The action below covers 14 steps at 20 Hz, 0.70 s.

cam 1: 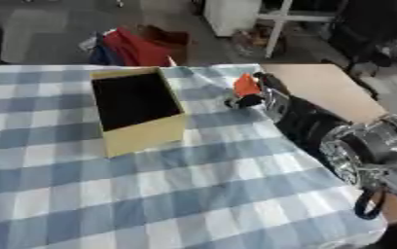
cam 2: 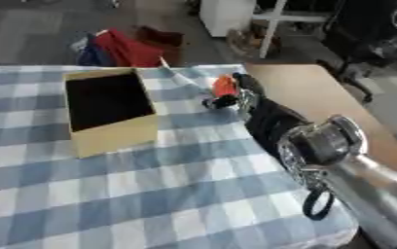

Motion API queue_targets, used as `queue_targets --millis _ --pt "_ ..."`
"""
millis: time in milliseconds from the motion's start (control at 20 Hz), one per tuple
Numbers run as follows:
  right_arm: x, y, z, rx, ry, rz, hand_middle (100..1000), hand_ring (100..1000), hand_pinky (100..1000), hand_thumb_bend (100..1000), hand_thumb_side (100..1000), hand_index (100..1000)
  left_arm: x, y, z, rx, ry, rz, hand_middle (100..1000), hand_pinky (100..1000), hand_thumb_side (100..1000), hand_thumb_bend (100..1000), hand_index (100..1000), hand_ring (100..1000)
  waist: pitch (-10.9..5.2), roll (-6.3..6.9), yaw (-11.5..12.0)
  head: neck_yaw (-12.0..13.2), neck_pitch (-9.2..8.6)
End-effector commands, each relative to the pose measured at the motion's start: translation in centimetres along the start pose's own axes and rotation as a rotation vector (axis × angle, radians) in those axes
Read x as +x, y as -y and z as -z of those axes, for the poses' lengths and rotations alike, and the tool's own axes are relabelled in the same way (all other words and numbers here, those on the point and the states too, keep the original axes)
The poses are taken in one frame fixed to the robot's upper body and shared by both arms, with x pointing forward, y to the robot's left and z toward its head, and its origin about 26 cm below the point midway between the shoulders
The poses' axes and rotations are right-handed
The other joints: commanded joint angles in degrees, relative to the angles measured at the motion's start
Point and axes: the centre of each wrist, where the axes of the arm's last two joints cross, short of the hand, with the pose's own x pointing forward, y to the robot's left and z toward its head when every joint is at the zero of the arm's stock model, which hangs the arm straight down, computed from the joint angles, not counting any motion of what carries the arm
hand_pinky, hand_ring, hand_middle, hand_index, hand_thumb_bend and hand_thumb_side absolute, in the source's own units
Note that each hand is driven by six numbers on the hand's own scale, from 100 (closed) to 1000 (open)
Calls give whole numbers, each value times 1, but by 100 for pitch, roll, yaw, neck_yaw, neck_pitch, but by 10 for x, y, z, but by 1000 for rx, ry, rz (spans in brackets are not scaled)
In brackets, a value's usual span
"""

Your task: Pick up objects on the table and place them in the box.

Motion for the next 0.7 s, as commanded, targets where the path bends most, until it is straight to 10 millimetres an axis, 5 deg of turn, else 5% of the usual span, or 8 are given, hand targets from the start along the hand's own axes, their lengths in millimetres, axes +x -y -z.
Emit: queue_targets --millis 50,700 --pt "-3 25 6 -70 -5 37 826 741 765 640 623 965 5 -5 4 -9 27 12 598 825 610 100 757 641 -76 33 -14 -14 -40" --pt "-3 23 5 -132 -13 81 800 709 746 455 677 942 5 -4 5 -10 31 11 598 825 611 100 756 641 -74 16 15 -13 -45"
